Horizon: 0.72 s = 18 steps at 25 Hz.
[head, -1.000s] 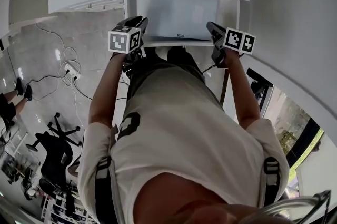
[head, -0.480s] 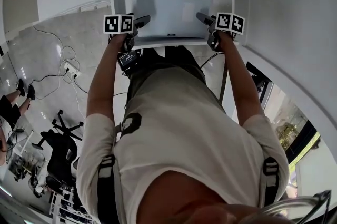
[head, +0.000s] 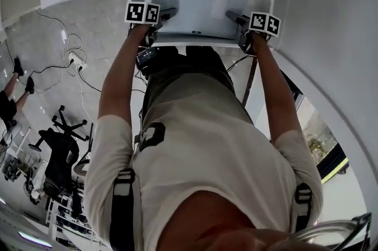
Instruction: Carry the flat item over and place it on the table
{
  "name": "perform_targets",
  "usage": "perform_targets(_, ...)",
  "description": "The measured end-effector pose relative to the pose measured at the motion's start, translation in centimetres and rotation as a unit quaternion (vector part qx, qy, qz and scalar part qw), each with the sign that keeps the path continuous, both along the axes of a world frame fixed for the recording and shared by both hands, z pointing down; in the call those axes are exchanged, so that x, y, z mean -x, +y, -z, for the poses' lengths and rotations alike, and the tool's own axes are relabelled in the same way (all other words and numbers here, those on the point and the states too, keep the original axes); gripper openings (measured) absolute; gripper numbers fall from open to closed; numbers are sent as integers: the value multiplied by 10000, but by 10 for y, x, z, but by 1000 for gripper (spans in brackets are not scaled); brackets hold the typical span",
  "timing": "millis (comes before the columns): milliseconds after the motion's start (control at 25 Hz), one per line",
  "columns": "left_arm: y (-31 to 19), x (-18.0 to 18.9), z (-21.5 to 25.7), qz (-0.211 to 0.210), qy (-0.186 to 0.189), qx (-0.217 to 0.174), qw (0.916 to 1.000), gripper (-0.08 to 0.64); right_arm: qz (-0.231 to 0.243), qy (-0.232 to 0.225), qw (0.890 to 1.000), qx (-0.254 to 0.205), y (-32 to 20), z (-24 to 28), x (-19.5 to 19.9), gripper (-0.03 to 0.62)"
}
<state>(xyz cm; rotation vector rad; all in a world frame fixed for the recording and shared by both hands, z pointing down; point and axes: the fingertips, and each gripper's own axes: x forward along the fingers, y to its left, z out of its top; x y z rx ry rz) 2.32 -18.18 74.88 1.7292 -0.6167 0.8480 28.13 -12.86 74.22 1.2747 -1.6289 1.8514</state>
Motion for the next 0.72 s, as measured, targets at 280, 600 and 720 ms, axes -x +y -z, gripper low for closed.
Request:
perform_targets(280,5,0,-7,362,342,316,9983,362,18,-100,9999,105,2,-10,4,390)
perform_targets(600,11,0,-3,600,534,520,9954,362,0,-242,9997,1,1,-1,10,339)
perform_targets(720,17,-2,8,702,604,619,9938,362,134,-133,9998,-114,2,13,7,341)
